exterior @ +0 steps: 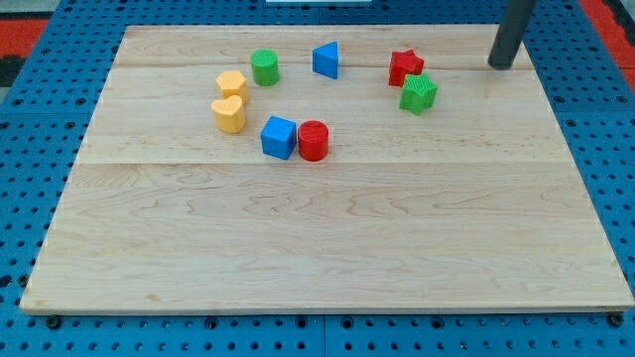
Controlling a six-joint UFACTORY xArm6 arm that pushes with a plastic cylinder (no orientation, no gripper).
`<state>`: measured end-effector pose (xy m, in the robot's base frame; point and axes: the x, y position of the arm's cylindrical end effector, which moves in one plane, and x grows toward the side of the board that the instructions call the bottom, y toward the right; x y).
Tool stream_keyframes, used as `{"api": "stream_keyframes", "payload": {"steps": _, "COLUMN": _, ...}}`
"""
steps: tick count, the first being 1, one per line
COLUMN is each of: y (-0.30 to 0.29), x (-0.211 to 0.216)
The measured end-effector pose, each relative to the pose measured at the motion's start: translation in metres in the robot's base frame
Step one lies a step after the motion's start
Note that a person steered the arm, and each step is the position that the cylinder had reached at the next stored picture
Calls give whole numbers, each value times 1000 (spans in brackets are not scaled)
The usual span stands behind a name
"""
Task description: Move the green star and the red star slightly up
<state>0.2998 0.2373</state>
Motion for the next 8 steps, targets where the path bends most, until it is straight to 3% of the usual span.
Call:
{"api": "stream_keyframes", "payload": {"steps": 2, "y": -97, "x": 78}}
{"api": "stream_keyframes", "payload": {"steps": 3, "y": -186, "x": 89}}
{"api": "stream_keyframes", "payload": {"steps": 5, "y": -105, "x": 49}}
{"api": "stream_keyframes", "payload": {"steps": 6, "y": -101, "x": 14}}
{"api": "stream_keyframes", "payload": {"steps": 8, "y": -61, "x": -10}}
